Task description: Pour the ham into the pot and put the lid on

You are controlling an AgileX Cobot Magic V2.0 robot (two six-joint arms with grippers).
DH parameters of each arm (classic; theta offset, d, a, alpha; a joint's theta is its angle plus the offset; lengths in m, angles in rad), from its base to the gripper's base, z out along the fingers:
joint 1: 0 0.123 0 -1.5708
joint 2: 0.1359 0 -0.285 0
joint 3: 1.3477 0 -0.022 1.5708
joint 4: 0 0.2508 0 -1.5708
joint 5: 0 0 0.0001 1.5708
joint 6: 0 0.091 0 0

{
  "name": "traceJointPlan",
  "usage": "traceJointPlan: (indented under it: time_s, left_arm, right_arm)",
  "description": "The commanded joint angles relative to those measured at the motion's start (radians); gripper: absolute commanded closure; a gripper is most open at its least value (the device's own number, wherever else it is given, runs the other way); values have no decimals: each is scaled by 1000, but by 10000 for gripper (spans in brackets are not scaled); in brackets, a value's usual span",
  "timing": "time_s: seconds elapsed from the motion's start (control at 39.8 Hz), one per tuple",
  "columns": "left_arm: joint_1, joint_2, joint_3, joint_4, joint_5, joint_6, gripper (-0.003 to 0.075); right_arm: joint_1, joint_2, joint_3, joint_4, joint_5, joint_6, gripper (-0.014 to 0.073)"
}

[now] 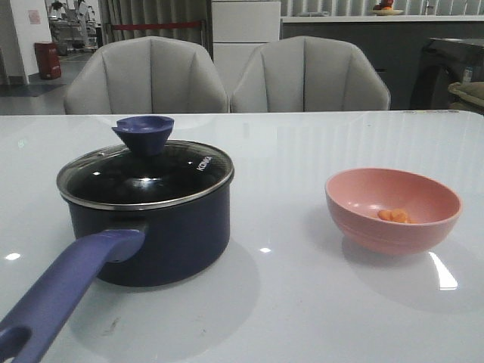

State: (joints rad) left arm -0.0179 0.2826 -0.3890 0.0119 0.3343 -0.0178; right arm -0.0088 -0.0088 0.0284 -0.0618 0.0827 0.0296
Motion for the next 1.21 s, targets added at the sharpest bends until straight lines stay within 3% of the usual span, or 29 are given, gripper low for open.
traceJointPlan:
  time_s: [0.0, 0.1, 0.28, 0.35, 0.63, 0.83, 1.18]
  left_arm:
    - [-7, 15, -22, -12, -65, -10, 600]
    - [-7, 15, -22, -12, -58, -10, 537]
    - [-7, 15, -22, -12, -47, -10, 260]
    - [-7, 15, -22, -12, -51, -10, 189]
    - [-7, 17, -24, -34, -59, -10, 180]
    - [-7, 117, -157, -34, 106, -10, 99]
    - [-117, 525, -494, -89, 403, -12, 101]
  right_arm:
    - [-1, -20, 8, -12, -83, -3, 452]
    - [-1, -20, 8, -12, -83, -3, 452]
    - [-1, -20, 8, -12, -83, -3, 452]
    - [-1, -20, 8, -12, -83, -3, 452]
    - [-1, -20, 8, -12, -83, -3, 452]
    - [-1, -20, 8, -12, -83, -3, 452]
    - [-1, -20, 8, -12, -83, -3, 452]
